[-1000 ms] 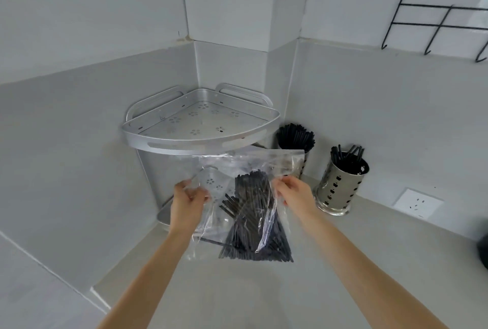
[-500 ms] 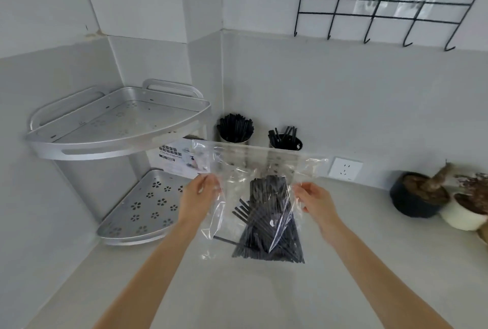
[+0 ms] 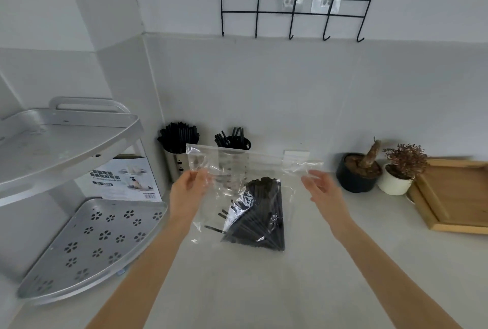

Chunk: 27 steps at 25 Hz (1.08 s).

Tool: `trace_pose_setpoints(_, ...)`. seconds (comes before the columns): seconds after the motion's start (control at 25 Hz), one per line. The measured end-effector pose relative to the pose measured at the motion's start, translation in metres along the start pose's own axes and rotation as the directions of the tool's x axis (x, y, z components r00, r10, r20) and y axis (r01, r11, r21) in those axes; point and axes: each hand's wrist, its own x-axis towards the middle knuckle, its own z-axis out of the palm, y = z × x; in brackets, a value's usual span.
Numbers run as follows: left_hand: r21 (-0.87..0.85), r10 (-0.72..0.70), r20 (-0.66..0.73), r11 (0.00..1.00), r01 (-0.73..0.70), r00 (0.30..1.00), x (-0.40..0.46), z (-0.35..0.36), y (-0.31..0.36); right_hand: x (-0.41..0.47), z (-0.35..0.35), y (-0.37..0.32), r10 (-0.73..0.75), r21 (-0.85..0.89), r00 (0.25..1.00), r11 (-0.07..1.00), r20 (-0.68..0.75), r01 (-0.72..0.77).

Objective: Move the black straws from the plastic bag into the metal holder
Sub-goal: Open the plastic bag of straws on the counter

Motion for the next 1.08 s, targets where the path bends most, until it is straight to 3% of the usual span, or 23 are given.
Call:
trace_pose_setpoints(0.16,-0.025,-0.008,0.005,1.0,0.009,1.0,0.005,0.002,0.0,0.004,0.003,0.002,0.02,0.032,0.999,0.999,-0.036,-0.019)
trace_pose_setpoints(0.36,-0.07,0.04,0.0,0.997,-0.04,0.999,0.002,0.003,0.005,0.0,0.014,-0.003,0.047,0.11,0.971,0.994,-0.233,-0.022)
trace_pose_setpoints(0.48,-0.07,0.065,0.012,0.995,-0.064,0.998,-0.001,0.006,0.011,-0.005,0.019,-0.016,-0.033,0.124,0.96,0.99,-0.28,0.07)
trace_pose_setpoints(0.64,-0.07,0.101,0.127,0.993,-0.093,0.987,-0.006,0.014,0.018,-0.021,0.04,-0.041,-0.223,-0.007,0.975,0.975,-0.028,0.222)
trace_pose_setpoints(0.8,0.012,0.188,0.237,0.981,-0.196,0.953,-0.01,0.021,0.024,-0.034,0.071,-0.062,-0.346,-0.089,0.918,0.926,0.192,0.368)
trace_pose_setpoints(0.88,0.049,0.222,0.289,0.968,-0.245,0.931,-0.011,0.023,0.028,-0.038,0.083,-0.071,-0.365,-0.074,0.906,0.919,0.213,0.388)
trace_pose_setpoints(1.08,0.138,0.27,0.372,0.93,-0.34,0.888,-0.018,0.029,0.035,-0.036,0.096,-0.08,-0.334,-0.007,0.937,0.942,0.102,0.337)
